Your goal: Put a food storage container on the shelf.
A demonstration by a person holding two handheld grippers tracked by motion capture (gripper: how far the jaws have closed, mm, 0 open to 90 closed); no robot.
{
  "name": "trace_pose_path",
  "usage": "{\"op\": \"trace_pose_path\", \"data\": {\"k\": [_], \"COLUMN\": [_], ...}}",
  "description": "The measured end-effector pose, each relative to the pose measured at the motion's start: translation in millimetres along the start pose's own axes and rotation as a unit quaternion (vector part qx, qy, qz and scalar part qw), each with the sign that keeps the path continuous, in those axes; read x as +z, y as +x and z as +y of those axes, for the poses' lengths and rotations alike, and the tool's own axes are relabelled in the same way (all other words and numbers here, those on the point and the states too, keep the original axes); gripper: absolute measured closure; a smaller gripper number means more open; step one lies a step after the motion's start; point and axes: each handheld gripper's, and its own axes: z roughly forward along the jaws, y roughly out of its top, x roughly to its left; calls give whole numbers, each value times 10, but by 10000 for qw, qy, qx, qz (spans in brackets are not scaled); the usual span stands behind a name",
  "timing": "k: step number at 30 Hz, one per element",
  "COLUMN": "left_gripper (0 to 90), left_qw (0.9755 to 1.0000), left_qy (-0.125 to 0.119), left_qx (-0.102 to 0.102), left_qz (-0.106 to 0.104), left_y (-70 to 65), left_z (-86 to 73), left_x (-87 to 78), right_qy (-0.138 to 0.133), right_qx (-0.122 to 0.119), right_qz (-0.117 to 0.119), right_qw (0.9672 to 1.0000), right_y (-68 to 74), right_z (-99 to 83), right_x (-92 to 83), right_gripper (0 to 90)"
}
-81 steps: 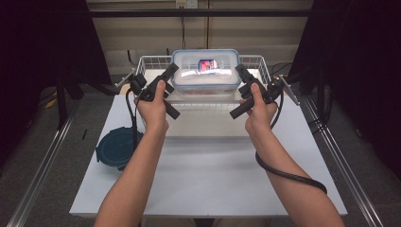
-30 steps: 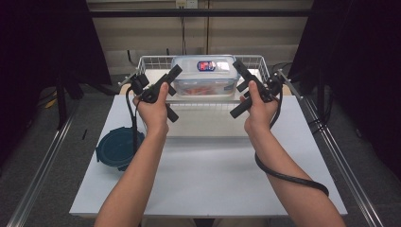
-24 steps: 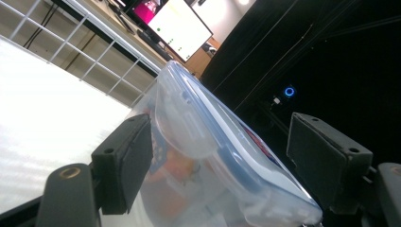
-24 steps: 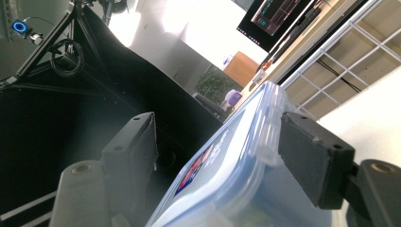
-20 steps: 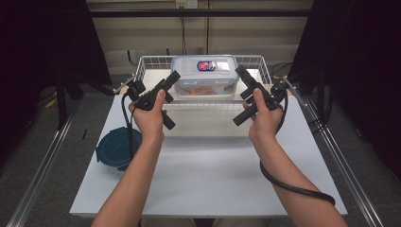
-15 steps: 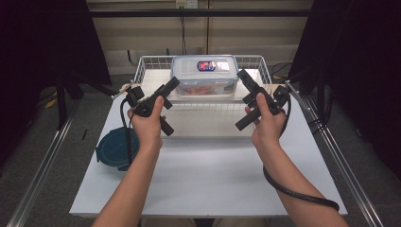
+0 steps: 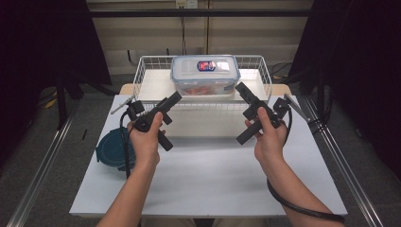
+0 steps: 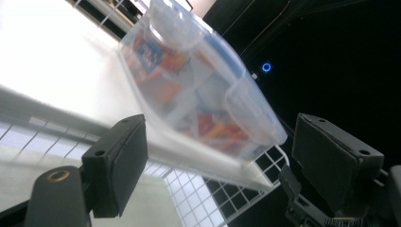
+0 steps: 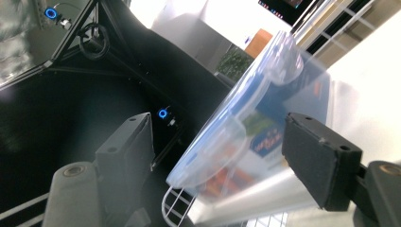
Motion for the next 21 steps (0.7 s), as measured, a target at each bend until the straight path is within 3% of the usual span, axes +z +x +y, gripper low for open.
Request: {"op": "trace_pose_path", "data": {"k": [5,9,21], "left_gripper": [182,176,171], "left_qw": [9999,9995,9988], "left_qy": [118,300,406], "left_qx": [-63,37,110], "left_qz": [1,47,241], "left_y": [57,119,284], "left_z": [-85,-128,-145], "left_x": [-56,-109,-301], "right_qy": [105,194,521], "right_qx": [3,-7,-7], "right_qz": [-23,-19,-180], "right_qw": [9999,9998,9985], "right_y": [-33,-92,-287], "right_z": [-46,-108,-253], "right_x": [-57,-109,-295], "right_gripper": [252,251,240]}}
